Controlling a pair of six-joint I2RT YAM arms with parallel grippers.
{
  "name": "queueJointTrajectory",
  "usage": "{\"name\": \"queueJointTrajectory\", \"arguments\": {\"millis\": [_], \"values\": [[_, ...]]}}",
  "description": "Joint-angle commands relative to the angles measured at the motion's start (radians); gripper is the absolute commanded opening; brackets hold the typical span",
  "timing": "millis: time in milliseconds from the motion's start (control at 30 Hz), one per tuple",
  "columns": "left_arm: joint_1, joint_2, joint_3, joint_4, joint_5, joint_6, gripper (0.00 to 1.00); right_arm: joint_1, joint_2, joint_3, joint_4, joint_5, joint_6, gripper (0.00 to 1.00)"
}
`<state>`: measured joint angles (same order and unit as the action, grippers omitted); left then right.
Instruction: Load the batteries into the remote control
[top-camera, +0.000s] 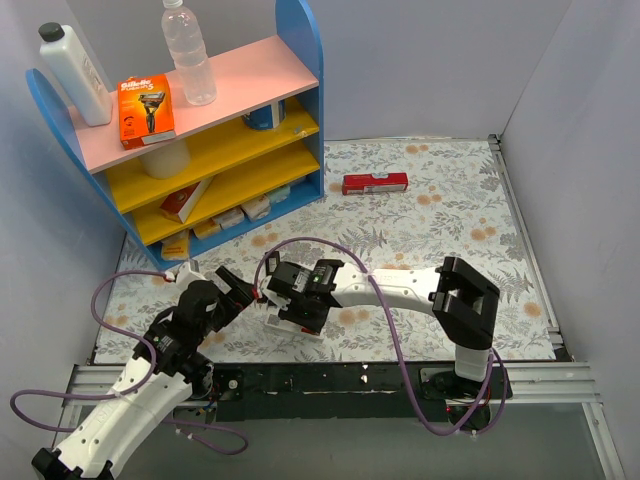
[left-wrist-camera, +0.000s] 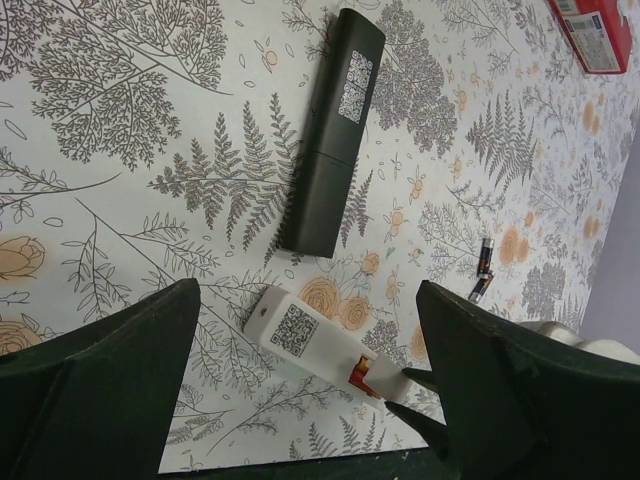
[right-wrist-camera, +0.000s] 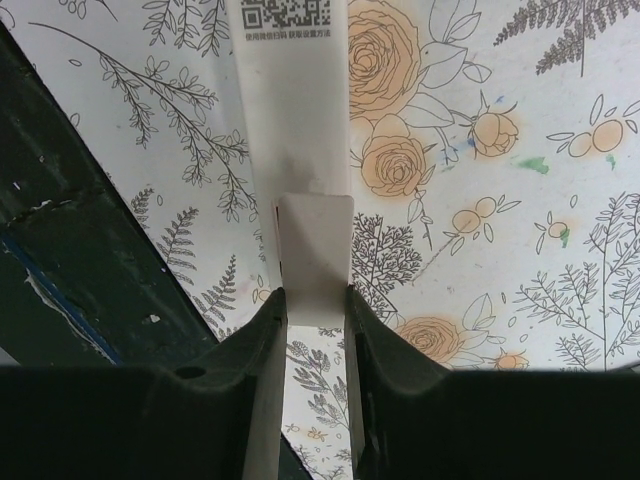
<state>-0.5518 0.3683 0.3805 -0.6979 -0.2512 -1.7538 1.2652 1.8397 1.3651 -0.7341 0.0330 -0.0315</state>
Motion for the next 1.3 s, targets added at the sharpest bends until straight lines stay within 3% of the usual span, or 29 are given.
{"name": "queueJointTrajectory", "arguments": {"millis": [0, 467, 1267], "values": [[0.004, 0.003, 0.028, 0.029, -0.048, -0.047, 0.9, 0.01, 0.015, 0.016, -0.083, -0.024, -0.05, 0.2], [0.004, 0.044, 0.011, 0.021, -0.072, -0.082, 0.92, 0.01, -0.051, -0.032, -0.077, -0.024, -0.025, 0.19], [0.004, -0.084, 0.069, -0.068, -0.172, -0.121, 0.92, 0.01, 0.032, 0.015, -0.054, 0.018, -0.038, 0.28]]}}
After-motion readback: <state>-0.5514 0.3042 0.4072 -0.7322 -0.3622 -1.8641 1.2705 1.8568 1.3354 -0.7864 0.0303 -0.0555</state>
